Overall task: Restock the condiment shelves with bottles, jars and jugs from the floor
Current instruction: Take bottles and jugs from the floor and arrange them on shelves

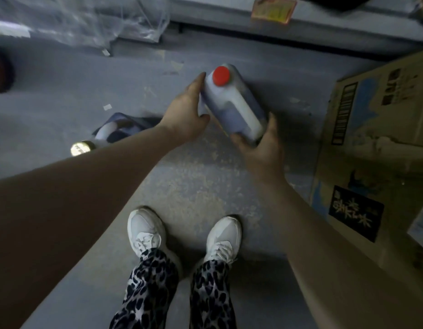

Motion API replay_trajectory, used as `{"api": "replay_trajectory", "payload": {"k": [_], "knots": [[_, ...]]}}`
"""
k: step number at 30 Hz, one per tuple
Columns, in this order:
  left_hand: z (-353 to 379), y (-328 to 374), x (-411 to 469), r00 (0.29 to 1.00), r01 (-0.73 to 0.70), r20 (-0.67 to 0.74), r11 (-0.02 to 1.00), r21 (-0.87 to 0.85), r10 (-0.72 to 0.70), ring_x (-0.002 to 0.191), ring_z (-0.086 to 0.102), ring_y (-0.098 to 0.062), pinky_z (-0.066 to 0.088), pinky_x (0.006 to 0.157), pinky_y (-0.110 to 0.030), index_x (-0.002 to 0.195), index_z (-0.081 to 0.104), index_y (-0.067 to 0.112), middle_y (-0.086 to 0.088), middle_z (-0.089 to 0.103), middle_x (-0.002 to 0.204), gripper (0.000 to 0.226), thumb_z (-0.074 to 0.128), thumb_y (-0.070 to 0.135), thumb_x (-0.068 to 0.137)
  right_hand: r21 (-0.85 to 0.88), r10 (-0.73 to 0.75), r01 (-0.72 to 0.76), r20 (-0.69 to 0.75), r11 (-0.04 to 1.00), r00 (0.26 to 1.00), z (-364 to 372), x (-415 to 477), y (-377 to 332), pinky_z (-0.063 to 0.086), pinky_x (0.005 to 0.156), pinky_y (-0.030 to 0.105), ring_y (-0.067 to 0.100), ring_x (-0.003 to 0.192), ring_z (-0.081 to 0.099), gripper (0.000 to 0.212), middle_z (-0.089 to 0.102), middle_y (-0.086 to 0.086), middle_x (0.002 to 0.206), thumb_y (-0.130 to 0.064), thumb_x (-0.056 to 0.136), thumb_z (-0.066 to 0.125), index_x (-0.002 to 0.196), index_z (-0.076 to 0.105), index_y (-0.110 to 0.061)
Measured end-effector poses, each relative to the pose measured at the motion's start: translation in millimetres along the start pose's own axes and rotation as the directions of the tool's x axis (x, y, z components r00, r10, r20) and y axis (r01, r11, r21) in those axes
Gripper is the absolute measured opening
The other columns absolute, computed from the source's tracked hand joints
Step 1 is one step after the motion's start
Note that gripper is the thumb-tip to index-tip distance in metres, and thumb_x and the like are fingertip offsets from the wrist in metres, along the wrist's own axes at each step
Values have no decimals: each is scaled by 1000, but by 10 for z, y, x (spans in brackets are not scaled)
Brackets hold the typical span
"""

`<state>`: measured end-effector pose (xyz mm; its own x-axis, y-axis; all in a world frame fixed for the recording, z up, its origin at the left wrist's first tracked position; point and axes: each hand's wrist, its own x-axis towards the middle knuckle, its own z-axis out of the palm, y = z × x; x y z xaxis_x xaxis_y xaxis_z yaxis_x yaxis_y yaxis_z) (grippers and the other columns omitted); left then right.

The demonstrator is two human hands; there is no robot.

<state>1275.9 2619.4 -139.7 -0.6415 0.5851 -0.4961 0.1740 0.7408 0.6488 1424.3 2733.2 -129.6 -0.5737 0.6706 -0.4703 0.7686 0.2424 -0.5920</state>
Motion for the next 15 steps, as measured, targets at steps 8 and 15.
{"api": "replay_trajectory", "payload": {"k": [8, 15], "knots": [[149, -29, 45, 996, 6, -93, 992, -125, -17, 117, 55, -29, 44, 91, -32, 138, 38, 7, -12, 57, 130, 59, 66, 10, 85, -34, -16, 15, -18, 999, 1000, 78, 140, 86, 32, 91, 23, 33, 133, 45, 68, 41, 20, 151, -26, 99, 60, 156, 27, -9], [361, -287, -538, 980, 150, -83, 948, -280, -179, 117, 55, -25, 48, 101, -45, 128, 44, 6, -11, 54, 129, 58, 74, 1, 79, -91, -95, 105, 108, 990, 990, -75, 192, 130, 28, 103, 15, 23, 139, 40, 62, 38, 10, 154, -7, 96, 60, 153, 37, -17]]}}
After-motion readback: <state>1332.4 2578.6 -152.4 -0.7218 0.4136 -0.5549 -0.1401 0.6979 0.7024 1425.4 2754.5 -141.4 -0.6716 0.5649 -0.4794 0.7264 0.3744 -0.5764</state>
